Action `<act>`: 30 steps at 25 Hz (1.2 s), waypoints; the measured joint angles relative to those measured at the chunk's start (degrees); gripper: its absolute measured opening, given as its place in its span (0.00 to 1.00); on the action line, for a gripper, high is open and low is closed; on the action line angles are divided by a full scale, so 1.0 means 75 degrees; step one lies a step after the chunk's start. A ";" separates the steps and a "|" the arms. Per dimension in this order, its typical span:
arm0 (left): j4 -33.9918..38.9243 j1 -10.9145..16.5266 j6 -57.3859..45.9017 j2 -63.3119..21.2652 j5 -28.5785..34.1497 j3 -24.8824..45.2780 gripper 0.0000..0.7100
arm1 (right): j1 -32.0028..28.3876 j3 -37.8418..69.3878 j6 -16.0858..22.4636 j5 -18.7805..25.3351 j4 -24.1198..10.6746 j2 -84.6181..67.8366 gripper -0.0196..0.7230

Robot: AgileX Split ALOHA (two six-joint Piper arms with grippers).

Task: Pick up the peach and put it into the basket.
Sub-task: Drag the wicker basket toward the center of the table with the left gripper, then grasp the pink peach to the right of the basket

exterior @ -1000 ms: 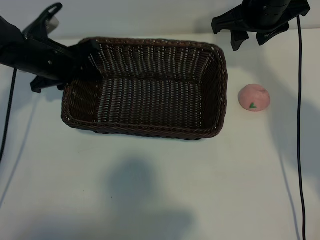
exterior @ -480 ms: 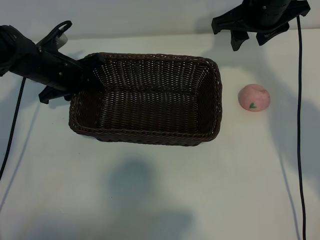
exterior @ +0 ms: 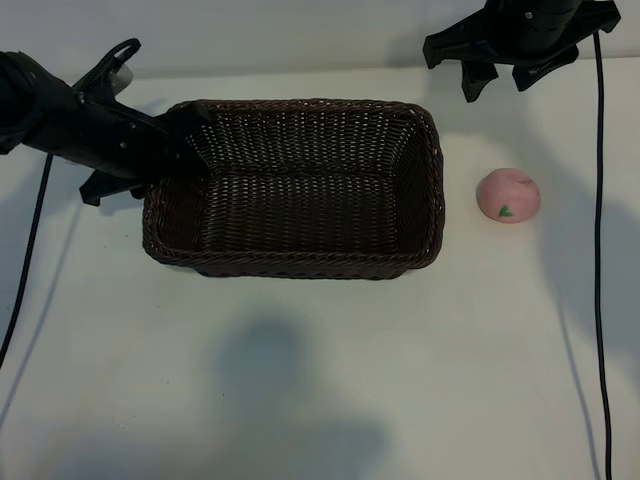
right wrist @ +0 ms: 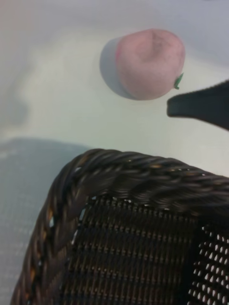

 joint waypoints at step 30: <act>0.0648 0.0000 -0.0084 -0.0973 0.0805 -0.0031 0.90 | 0.0000 0.0000 0.0000 0.0029 0.0000 0.0000 0.71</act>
